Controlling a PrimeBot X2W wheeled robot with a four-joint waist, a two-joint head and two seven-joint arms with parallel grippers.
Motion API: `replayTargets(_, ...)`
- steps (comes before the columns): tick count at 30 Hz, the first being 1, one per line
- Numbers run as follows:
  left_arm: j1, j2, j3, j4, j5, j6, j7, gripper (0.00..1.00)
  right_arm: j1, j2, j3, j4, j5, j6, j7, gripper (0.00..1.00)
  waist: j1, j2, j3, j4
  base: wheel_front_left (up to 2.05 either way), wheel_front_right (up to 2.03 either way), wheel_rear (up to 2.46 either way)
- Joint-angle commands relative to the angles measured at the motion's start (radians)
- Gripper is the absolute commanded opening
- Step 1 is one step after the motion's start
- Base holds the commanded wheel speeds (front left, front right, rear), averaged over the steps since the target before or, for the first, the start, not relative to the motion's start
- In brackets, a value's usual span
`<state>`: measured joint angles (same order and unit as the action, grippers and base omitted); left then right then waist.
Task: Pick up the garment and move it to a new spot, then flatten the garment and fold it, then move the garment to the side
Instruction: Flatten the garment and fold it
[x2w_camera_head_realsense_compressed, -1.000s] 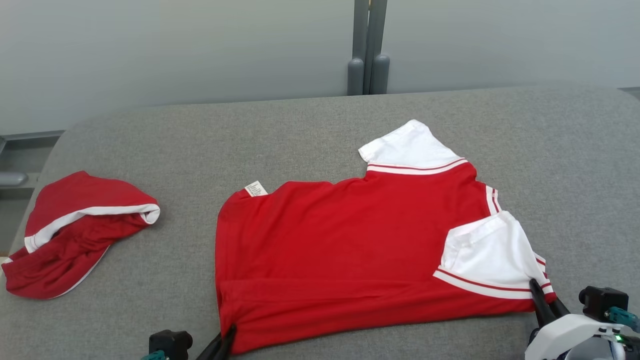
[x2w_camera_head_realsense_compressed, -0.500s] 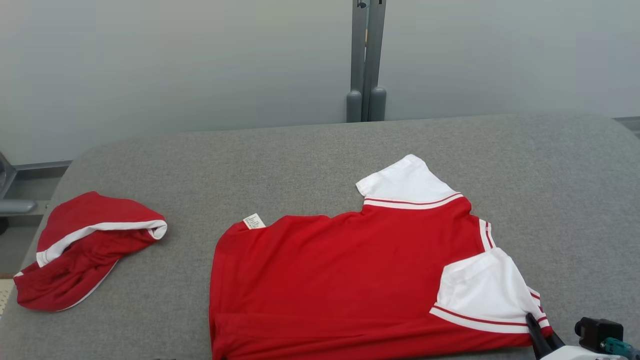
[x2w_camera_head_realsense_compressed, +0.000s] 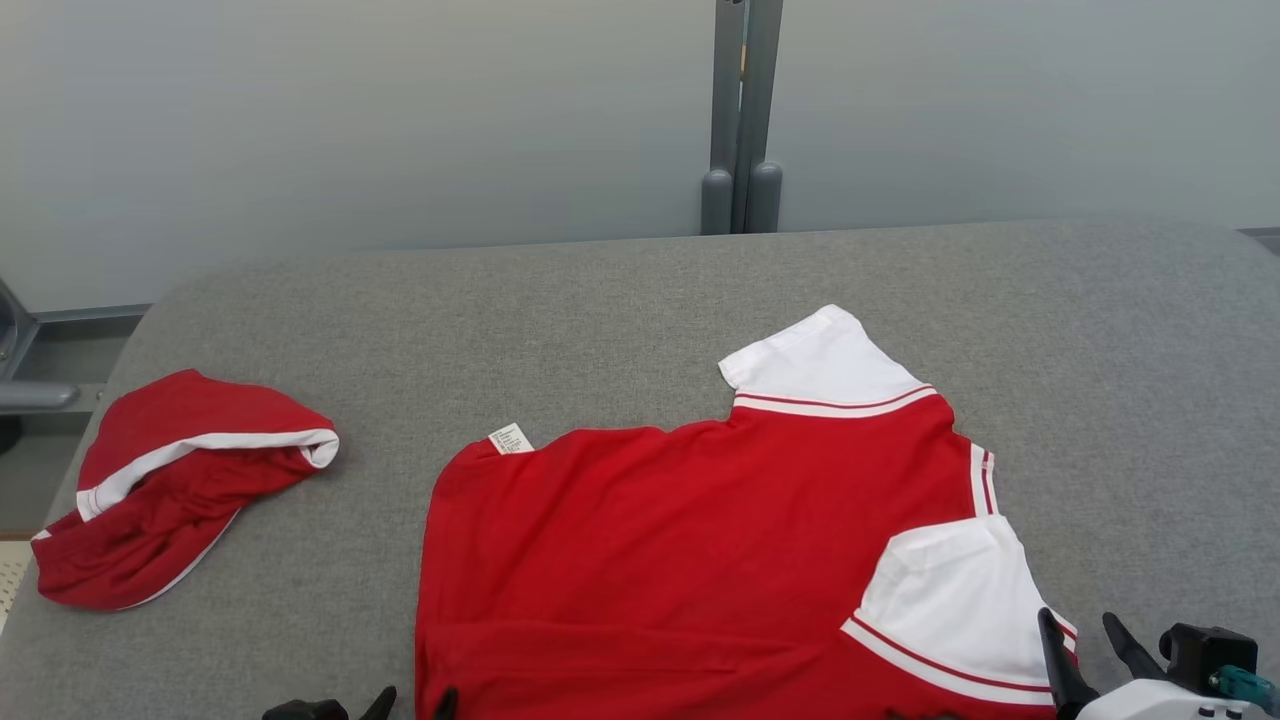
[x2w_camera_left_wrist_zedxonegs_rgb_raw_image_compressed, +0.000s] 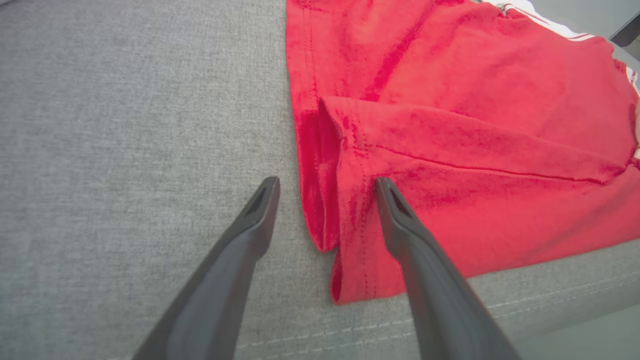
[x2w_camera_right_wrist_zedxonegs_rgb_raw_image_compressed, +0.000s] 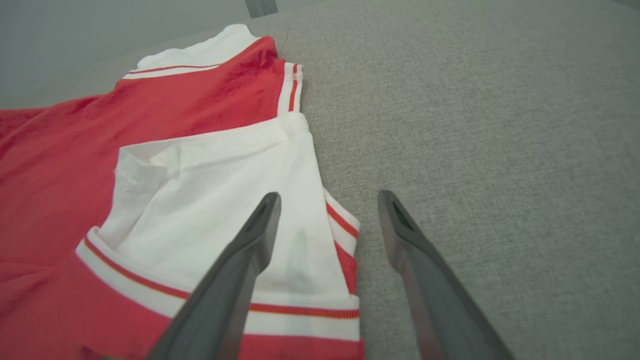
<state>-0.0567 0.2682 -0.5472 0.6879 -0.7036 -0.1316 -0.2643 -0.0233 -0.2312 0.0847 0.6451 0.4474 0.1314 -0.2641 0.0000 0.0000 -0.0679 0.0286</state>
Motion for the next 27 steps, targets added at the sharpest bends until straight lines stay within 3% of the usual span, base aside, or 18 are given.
replayTargets(1, 0.003, -0.007, 0.039, -0.013, 0.044, 0.003, 0.000, 1.00, 0.005, 0.007, -0.022, -0.013, -0.027, -0.002, 0.000, 1.00, 0.0000, 0.0000, 0.002, 0.003, 0.00, 0.00, 0.00)
replayTargets(12, 0.010, -0.069, 0.238, -0.096, 0.272, 0.005, 0.000, 1.00, -0.029, 0.061, -0.133, -0.122, -0.176, -0.001, 0.000, 1.00, 0.0000, 0.0000, 0.028, -0.003, 0.00, 0.00, 0.00)
replayTargets(19, -0.102, -0.091, 0.273, -0.070, 0.336, 0.003, 0.000, 1.00, -0.110, 0.061, -0.098, -0.125, -0.187, -0.001, 0.000, 1.00, 0.0000, 0.0000, 0.089, -0.006, 0.00, 0.00, 0.00)
replayTargets(27, -0.347, -0.081, 0.286, 0.059, 0.385, 0.002, 0.001, 1.00, -0.234, 0.057, -0.030, -0.139, -0.165, -0.001, 0.000, 1.00, 0.0000, 0.0000, 0.218, -0.019, 0.00, 0.00, 0.00)
